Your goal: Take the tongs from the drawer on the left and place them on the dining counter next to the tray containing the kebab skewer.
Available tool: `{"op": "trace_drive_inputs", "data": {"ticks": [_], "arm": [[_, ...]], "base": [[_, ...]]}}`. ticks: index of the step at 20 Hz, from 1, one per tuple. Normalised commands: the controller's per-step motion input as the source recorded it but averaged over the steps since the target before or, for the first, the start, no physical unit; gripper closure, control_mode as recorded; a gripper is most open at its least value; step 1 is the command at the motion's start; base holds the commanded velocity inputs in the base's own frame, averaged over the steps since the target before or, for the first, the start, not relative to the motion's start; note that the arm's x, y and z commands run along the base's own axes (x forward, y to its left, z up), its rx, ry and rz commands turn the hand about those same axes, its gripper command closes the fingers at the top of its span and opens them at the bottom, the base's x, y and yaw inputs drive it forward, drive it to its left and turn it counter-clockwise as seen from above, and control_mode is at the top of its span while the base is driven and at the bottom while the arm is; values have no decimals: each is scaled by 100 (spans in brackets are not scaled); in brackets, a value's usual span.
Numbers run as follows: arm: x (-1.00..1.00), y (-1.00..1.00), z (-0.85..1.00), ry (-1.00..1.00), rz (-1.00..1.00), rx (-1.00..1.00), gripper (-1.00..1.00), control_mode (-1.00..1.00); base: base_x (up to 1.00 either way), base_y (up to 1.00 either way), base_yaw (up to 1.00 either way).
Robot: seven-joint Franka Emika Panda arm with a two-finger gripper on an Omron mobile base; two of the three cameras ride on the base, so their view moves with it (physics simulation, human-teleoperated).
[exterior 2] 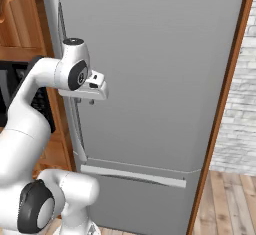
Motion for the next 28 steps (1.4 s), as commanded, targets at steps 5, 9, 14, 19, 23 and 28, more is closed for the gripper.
{"op": "trace_drive_inputs", "data": {"ticks": [5, 9, 14, 19, 23, 28], "arm": [[-45, 19, 0, -1, 2, 0, -100, -100], [-75, 92, -4, -8, 4, -11, -100, -100], [-74, 100, -11, -6, 5, -17, -100, -100], [-70, 100, -20, -11, 7, -19, -100, -100], [-54, 100, -32, -11, 4, -20, -100, -100], [-30, 100, -39, -7, 0, -13, -100, -100]], "base": [[0, 0, 0], [0, 0, 0], [0, 0, 0], [0, 0, 0], [0, 0, 0], [0, 0, 0]]}}
